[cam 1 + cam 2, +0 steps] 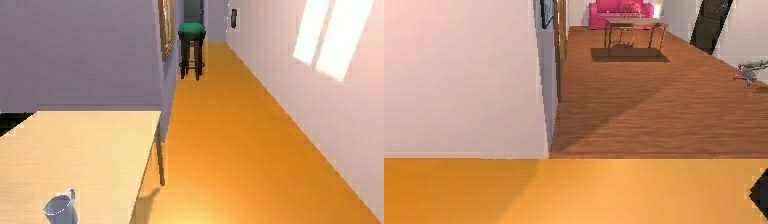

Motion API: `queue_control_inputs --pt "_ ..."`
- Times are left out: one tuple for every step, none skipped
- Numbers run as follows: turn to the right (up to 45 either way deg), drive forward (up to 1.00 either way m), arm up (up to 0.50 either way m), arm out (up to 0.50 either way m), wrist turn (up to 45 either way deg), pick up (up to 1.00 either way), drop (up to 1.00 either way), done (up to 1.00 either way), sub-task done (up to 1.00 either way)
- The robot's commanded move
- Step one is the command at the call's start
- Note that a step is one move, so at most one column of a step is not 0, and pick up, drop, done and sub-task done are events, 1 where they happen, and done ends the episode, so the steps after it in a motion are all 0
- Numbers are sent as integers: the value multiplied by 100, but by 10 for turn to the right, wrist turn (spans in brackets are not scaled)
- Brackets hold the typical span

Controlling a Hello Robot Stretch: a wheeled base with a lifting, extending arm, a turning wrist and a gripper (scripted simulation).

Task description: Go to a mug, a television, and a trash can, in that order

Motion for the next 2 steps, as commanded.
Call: queue_control_inputs --pt "0 100 0 0 0 0 0 0 0" --pt "0 45 0 0 0 0 0 0 0"
